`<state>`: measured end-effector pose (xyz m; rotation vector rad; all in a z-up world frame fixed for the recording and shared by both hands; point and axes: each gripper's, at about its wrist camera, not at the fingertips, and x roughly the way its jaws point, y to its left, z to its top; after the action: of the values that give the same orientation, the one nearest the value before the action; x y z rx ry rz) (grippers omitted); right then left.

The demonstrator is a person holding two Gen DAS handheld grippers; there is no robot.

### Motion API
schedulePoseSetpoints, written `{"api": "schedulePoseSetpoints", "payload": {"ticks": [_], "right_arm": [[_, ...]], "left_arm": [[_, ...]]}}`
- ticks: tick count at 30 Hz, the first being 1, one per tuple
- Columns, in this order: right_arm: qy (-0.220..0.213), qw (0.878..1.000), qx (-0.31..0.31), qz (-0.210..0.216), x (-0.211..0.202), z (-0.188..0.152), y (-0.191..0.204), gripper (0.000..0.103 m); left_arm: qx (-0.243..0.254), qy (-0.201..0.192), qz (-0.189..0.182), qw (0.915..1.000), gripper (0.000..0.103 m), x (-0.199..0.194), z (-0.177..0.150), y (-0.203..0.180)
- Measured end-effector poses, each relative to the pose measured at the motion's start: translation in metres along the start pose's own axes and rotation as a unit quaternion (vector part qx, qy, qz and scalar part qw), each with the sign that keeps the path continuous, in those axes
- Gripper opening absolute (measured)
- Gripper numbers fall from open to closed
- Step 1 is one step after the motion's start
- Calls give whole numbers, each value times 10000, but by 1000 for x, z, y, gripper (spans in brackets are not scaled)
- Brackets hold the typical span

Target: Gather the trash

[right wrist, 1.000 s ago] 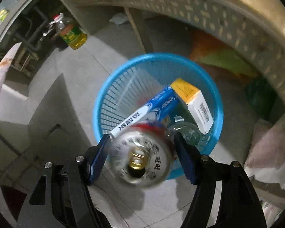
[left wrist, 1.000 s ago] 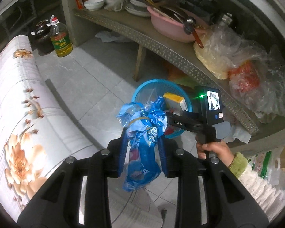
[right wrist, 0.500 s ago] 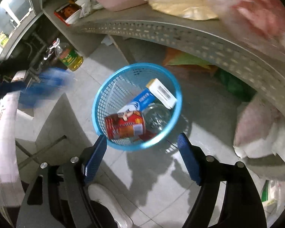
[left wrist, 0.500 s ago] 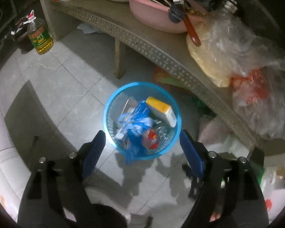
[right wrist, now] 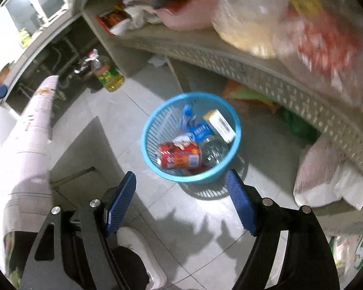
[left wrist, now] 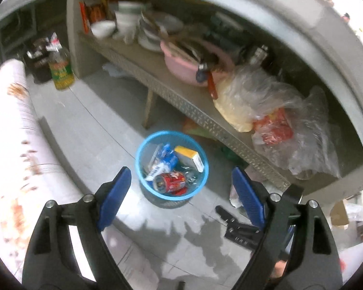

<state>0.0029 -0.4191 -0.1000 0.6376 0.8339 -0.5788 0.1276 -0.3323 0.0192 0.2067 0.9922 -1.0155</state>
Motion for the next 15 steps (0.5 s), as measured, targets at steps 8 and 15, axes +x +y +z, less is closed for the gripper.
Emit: {"api": "schedulePoseSetpoints", "payload": {"ticks": [8, 15], "right_arm": [[-1141, 9865, -1173, 47, -104, -9, 83, 96], [-1707, 9699, -1735, 31, -160, -32, 143, 96]], "left_arm": [[-177, -1158, 1114, 9868, 93, -109, -73, 10], [-836, -1573, 2409, 9541, 94, -158, -131, 26]]}}
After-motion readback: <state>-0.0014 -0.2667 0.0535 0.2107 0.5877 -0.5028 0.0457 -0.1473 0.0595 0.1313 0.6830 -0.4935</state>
